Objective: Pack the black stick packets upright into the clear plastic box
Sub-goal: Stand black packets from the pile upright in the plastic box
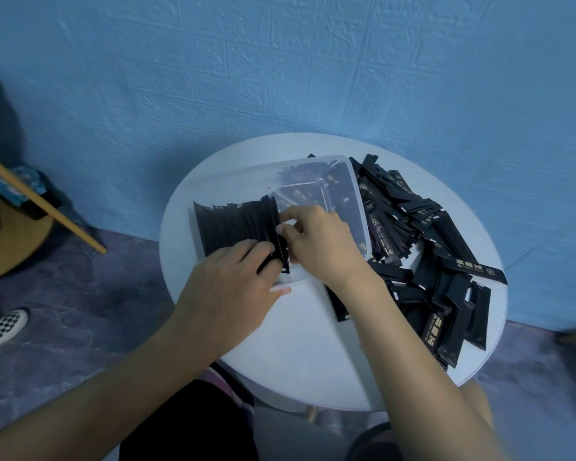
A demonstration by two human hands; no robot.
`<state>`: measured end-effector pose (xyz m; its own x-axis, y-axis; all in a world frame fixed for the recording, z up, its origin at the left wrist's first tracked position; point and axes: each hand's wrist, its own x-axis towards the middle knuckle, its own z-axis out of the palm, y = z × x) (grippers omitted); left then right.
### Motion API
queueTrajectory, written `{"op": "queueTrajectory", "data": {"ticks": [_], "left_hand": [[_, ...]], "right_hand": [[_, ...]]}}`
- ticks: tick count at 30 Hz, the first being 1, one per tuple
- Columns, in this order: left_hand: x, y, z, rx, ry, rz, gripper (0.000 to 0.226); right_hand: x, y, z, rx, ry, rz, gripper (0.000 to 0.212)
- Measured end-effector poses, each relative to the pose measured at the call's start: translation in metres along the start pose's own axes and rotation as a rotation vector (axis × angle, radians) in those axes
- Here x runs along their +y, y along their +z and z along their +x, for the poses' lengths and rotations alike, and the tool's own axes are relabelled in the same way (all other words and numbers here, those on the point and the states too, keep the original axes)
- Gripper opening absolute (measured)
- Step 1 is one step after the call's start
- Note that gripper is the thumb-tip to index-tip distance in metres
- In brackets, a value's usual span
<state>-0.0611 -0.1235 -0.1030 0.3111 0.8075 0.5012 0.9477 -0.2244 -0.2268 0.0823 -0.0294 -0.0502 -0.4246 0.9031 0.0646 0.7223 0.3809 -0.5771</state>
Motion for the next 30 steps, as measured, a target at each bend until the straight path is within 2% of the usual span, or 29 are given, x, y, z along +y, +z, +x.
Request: {"op": "queueTrajectory", "data": {"ticks": [7, 13, 22, 30], "left_hand": [[-0.001, -0.003, 0.000, 0.011, -0.003, -0.009, 0.037], [-0.004, -0.003, 0.001, 0.001, 0.006, -0.021, 0.042], [-0.006, -0.001, 0.004, 0.007, 0.021, -0.068, 0.034], [-0.009, -0.003, 0.006, -0.011, 0.043, -0.078, 0.040]], "right_hand": [[0.000, 0.001, -0.003, -0.060, 0.006, 0.091, 0.021], [-0.002, 0.000, -0.003, -0.052, 0.001, 0.111, 0.016], [-0.001, -0.001, -0.001, -0.032, 0.010, 0.138, 0.019], [-0.005, -0.007, -0.002, -0.050, 0.018, 0.121, 0.019]]}}
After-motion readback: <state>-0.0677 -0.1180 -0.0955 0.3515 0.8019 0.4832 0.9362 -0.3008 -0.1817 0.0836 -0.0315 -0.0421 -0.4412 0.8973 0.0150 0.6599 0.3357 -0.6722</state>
